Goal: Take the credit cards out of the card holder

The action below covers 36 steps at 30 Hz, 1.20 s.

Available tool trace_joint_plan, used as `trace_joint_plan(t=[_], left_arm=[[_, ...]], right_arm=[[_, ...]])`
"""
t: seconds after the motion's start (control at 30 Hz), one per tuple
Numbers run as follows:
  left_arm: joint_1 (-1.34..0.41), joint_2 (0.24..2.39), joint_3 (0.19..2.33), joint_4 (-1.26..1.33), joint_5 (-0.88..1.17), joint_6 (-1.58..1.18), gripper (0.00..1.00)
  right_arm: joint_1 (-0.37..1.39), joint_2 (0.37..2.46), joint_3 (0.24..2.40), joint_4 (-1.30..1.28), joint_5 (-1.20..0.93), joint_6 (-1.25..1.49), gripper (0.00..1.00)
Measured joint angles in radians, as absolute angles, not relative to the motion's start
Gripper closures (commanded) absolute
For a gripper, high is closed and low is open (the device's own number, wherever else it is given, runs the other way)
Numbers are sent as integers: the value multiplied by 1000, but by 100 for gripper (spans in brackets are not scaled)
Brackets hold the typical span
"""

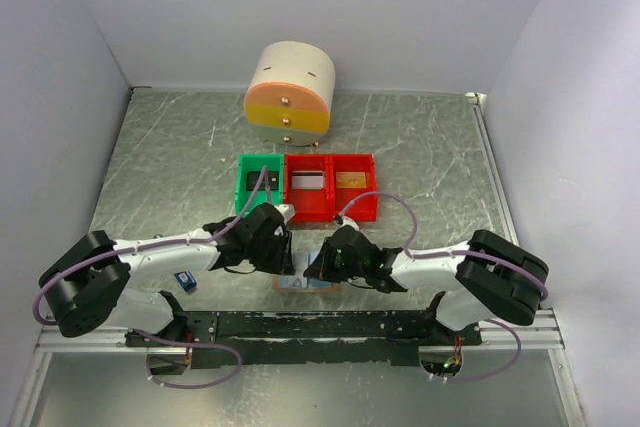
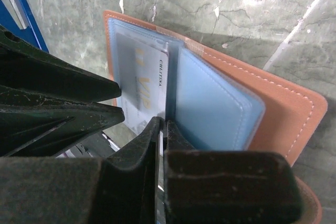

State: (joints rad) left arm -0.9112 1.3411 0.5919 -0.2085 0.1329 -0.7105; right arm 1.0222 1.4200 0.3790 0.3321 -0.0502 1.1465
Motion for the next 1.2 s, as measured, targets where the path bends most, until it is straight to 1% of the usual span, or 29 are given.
trace_joint_plan(t=[0.47,0.63,0.7,0.77,0.97,1.1,1.2], left_arm=[[-914,1348,607,-241,76,-710,59],[-915,1342,607,-241,70,-710,58],[-915,1337,606,-241,70,-710,57],[-915,1331,604,-238,71,-710,55],[-916,1292,590,-235,72,-711,46],[-926,1216,582,-213,74,-715,43],[-934,1170,579,-170,83,-716,43]], right_arm=[[1022,1325,356,299,-48,1143,99],[1015,1323,350,283,-57,1141,88],[1015,1328,352,265,-54,1140,82],[1015,1332,353,261,-51,1143,79],[982,1337,353,262,-53,1142,79],[968,1342,353,273,-74,1139,78],[963,1365,353,298,-97,1140,80]])
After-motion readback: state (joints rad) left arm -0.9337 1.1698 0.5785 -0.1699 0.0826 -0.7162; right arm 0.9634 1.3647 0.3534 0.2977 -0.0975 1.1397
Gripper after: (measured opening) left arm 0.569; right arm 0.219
